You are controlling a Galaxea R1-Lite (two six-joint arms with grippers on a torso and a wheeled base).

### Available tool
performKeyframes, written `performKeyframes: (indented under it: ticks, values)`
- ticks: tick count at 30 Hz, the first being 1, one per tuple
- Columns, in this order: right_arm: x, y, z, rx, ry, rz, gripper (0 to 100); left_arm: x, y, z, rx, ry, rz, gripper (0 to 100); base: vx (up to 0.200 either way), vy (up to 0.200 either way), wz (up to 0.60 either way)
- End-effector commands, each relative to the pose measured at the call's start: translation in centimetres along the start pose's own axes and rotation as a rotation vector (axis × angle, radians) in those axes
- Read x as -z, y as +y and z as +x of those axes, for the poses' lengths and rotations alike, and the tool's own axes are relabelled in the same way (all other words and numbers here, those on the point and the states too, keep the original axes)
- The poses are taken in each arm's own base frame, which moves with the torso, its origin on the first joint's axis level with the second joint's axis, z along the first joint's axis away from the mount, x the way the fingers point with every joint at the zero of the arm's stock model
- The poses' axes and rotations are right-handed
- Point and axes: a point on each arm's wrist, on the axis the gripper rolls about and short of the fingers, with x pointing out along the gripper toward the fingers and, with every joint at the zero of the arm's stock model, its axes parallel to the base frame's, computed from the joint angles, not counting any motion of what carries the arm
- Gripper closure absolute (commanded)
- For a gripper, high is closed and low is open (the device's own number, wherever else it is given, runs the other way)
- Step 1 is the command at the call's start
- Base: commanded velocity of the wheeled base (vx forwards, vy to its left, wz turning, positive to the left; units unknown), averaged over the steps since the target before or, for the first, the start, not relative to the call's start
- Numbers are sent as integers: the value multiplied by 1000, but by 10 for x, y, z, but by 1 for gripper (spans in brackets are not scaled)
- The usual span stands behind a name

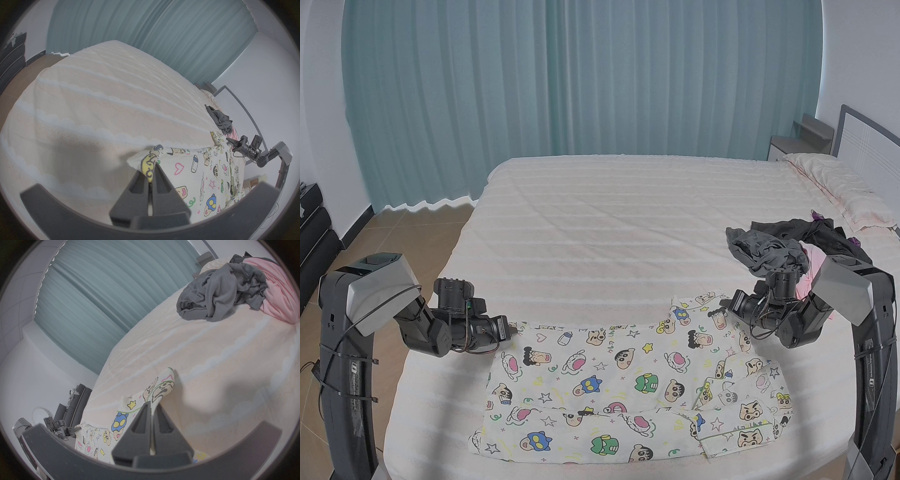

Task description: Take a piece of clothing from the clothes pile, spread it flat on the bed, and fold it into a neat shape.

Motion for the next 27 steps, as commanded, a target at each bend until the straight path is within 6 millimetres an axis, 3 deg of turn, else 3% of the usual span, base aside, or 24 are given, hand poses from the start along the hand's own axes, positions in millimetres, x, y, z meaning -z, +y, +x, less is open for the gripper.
performKeyframes:
  ticks: [1, 15, 27]
  values:
    - [-1, 1, -5, -9, -16, -5, 100, -3, -3, -8, 0, -12, -1, 100, 0, 0, 0]
    - [-1, 4, -13, -51, -48, -22, 100, -11, -8, -17, 12, -51, -40, 100, 0, 0, 0]
    - [2, 3, -48, -136, -29, -27, 100, -6, -14, -37, 12, -58, -29, 100, 0, 0, 0]
